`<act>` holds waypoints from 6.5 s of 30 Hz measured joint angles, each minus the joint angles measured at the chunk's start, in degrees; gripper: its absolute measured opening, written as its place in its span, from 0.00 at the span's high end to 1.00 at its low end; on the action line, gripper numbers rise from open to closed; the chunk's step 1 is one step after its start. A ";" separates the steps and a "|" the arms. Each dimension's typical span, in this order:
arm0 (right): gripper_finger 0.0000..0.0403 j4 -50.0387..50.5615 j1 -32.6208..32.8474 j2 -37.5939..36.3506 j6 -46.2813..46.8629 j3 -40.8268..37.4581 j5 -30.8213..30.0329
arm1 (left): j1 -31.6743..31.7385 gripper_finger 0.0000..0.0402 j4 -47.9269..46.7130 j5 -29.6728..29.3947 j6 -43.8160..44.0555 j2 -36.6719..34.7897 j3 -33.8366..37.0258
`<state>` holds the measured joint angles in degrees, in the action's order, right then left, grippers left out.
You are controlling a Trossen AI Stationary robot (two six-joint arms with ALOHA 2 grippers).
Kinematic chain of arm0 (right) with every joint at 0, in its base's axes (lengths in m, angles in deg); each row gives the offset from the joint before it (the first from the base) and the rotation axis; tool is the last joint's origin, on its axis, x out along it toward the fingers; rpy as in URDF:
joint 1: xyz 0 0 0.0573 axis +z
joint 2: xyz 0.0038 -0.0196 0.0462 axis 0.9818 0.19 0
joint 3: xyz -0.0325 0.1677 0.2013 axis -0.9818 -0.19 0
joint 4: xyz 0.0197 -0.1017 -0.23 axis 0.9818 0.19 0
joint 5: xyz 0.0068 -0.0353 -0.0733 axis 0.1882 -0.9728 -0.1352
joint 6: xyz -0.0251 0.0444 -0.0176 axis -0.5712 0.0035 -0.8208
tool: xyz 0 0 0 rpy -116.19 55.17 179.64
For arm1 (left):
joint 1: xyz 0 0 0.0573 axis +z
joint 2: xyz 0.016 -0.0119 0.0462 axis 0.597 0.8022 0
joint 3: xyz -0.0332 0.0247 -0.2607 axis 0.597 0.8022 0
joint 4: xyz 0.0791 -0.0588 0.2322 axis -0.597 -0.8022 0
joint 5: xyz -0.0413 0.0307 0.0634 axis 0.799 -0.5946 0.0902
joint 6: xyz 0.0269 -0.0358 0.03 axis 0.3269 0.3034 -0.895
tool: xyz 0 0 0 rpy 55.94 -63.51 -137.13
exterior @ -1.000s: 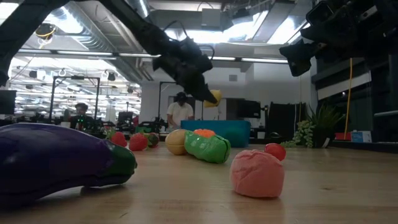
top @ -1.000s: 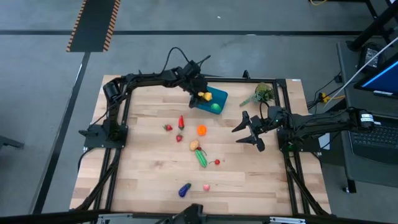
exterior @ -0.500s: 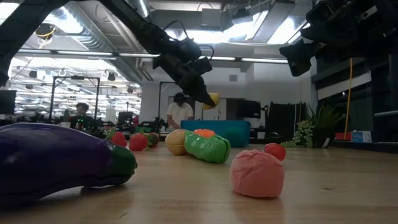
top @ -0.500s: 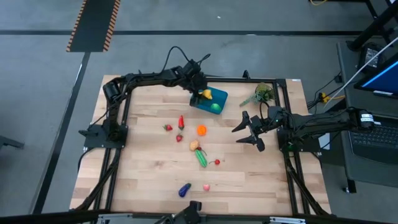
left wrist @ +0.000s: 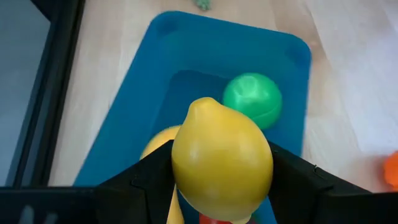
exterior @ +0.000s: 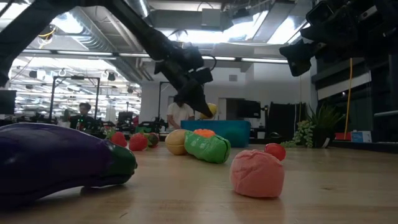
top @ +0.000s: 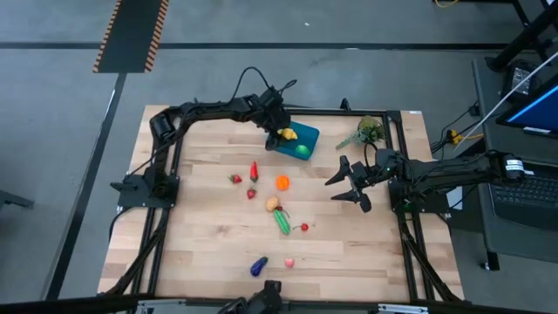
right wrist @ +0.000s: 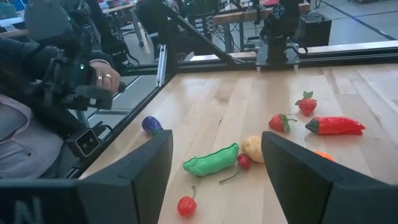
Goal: Pick and placing Produce into tupperware
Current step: Put the yellow lemon into the blue bin, then put the bottom red cherry into the blue bin
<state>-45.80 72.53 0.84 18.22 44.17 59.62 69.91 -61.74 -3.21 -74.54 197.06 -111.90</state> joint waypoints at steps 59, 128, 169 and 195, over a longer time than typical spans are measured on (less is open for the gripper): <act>0.38 1.64 0.00 0.01 -0.15 0.02 0.00 | -1.03 0.48 -16.92 3.80 -2.56 11.87 -14.78; 0.38 1.68 7.97 0.56 1.31 0.00 -5.53 | -7.55 0.36 12.86 11.21 16.35 -33.03 24.15; 0.51 21.33 24.08 18.05 8.92 21.57 -25.14 | -44.93 0.36 29.71 -37.73 33.23 -75.10 67.51; 0.55 47.47 27.61 47.61 13.49 47.36 -27.50 | -50.58 0.36 39.18 -38.38 35.81 -75.06 76.60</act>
<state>1.67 100.14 48.45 31.71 91.54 32.13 19.33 -22.56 -41.58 -38.73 122.00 -35.30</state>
